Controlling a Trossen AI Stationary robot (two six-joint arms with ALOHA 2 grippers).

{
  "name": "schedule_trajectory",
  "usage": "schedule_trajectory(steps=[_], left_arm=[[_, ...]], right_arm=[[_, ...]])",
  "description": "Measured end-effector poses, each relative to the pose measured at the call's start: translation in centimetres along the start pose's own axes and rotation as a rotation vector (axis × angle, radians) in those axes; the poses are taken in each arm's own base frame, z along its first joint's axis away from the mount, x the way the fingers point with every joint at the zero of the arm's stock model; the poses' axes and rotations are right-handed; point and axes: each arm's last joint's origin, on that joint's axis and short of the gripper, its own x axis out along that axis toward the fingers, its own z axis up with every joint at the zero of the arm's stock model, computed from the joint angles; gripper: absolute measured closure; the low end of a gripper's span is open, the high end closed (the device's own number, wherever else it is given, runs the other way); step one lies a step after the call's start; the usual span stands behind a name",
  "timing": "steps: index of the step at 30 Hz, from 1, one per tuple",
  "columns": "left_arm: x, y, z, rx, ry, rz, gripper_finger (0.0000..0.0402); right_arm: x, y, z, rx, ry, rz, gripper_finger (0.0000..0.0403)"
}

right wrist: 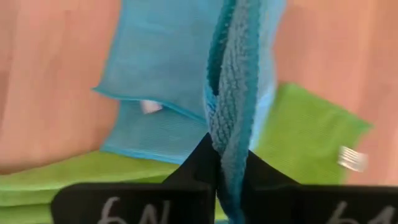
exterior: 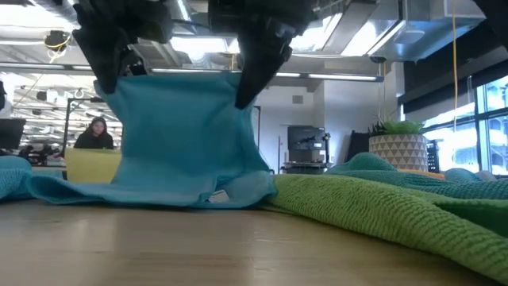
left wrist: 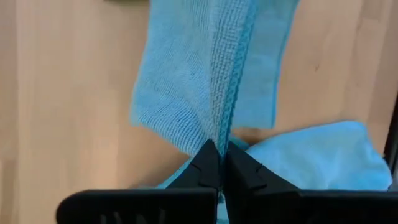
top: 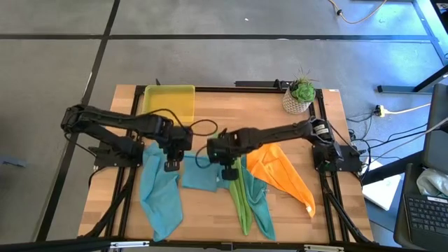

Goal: Fold microfiber towels
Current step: Fold the center blue towel

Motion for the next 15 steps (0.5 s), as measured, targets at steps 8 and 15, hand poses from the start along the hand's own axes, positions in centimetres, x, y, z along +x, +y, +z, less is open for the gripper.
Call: schedule_trajectory(steps=[8, 15], left_arm=[[2.6, -2.3, -1.5, -0.057, 0.023, -0.040, 0.0401], [5.6, -3.2, -2.8, -0.107, -0.033, -0.060, 0.0401]], right_arm=[[1.6, 2.9, -0.7, -0.048, -0.009, 0.071, 0.0375], [2.8, 3.5, -1.6, -0.012, 0.015, 0.111, 0.0395]])
